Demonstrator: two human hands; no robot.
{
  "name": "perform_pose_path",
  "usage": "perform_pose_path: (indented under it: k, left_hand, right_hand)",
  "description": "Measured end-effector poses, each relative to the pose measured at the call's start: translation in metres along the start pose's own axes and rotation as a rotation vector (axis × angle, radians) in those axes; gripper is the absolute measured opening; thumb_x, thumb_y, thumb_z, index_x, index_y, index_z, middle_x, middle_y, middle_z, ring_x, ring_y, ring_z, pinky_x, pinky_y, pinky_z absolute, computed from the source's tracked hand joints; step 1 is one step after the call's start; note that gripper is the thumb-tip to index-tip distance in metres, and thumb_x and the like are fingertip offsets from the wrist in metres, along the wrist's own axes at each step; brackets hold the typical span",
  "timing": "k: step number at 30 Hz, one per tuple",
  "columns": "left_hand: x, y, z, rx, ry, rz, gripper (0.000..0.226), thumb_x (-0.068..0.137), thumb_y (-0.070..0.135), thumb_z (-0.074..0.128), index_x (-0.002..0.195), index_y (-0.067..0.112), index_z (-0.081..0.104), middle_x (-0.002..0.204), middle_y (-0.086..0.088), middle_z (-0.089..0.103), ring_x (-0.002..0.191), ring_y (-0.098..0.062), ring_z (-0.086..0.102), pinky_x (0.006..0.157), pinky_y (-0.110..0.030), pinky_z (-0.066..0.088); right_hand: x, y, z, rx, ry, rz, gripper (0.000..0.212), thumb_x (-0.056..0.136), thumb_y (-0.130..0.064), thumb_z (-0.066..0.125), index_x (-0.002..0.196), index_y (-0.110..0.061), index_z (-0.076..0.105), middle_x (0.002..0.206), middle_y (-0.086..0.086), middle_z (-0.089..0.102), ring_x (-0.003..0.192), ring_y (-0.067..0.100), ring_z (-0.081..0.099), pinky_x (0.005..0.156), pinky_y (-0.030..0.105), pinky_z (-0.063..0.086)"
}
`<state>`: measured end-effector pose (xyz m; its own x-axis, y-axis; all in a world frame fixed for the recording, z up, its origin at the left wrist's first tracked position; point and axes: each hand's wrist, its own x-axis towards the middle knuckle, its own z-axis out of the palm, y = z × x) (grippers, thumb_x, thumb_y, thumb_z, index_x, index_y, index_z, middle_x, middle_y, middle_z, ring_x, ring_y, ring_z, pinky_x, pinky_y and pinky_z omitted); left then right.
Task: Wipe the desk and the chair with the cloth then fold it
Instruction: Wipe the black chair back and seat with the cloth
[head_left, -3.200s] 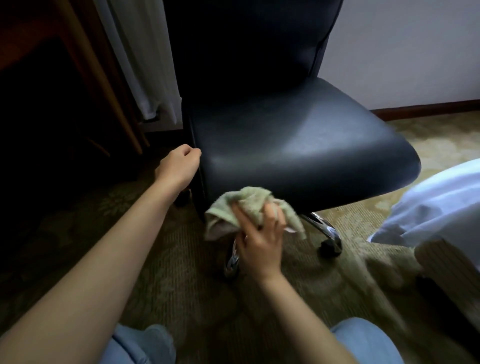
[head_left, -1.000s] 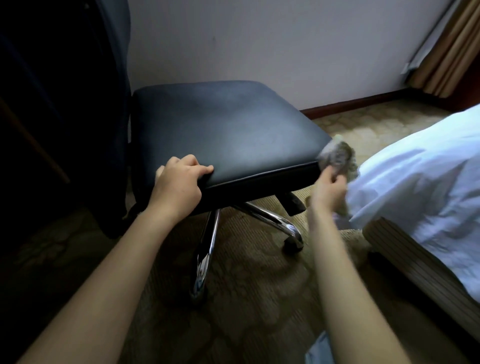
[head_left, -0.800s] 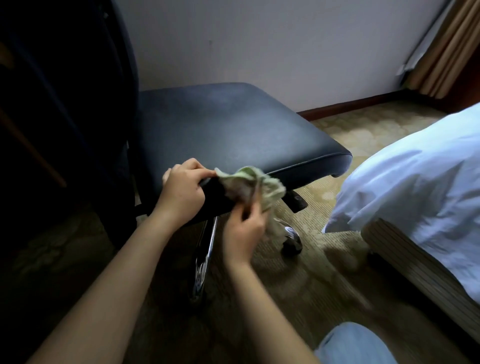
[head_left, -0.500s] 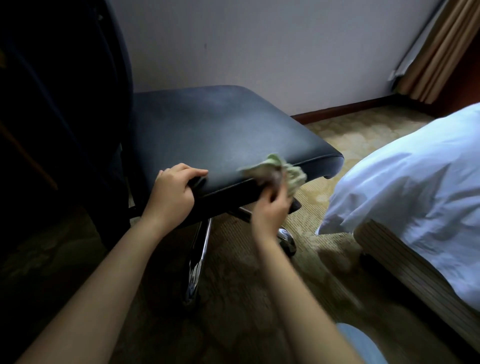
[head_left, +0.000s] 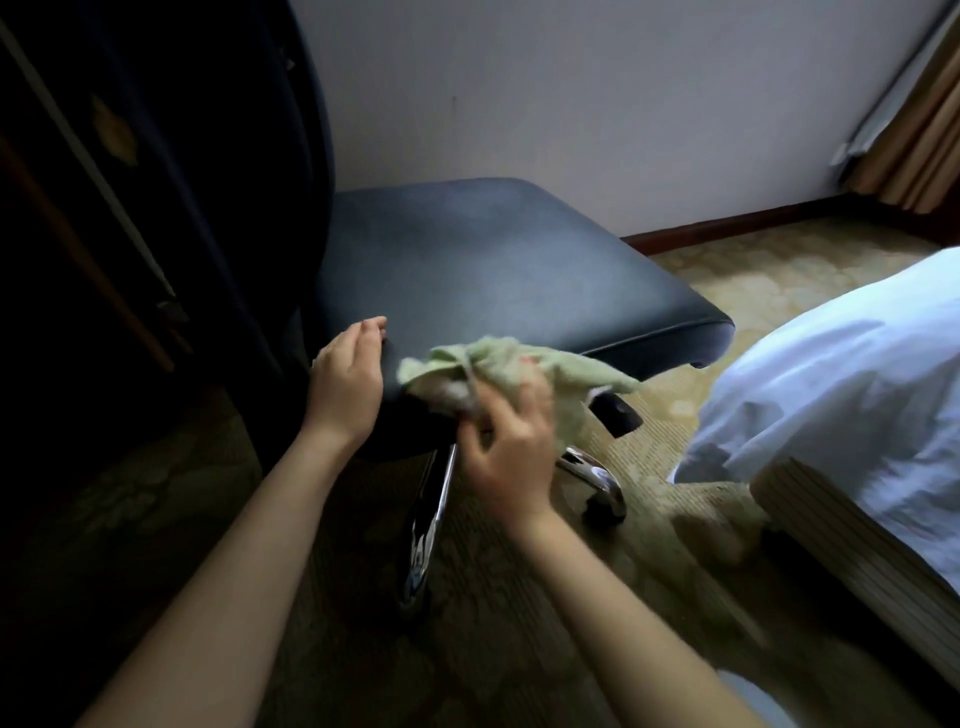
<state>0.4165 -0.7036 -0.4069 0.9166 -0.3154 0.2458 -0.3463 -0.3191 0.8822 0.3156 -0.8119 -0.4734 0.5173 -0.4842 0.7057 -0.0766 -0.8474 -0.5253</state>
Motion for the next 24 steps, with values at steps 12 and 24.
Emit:
perform_pose_path:
  k: [12,24]
  left_hand:
    - [0.007,0.004,-0.015,-0.275,-0.043,-0.105,0.052,0.101,0.041,0.015,0.141,0.016,0.036,0.142,-0.007,0.040,0.132,-0.017,0.038,0.113,-0.034,0.028]
    - [0.015,-0.012,-0.023,-0.167,-0.119,-0.026,0.086,0.080,0.075,0.018,0.140,0.019,0.040,0.141,-0.003,0.044,0.128,-0.015,0.040,0.113,-0.038,0.028]
  right_hand:
    - [0.078,0.043,-0.034,-0.277,-0.251,-0.153,0.042,0.078,-0.044,0.050,0.103,-0.017,0.070,0.099,0.014,0.064,0.094,0.033,0.060,0.075,0.036,0.050]
    - [0.124,0.045,-0.020,-0.454,-0.398,0.178,0.031,0.086,-0.033,0.048,0.109,-0.020,0.066,0.116,0.015,0.059,0.108,0.033,0.052,0.085,0.035,0.042]
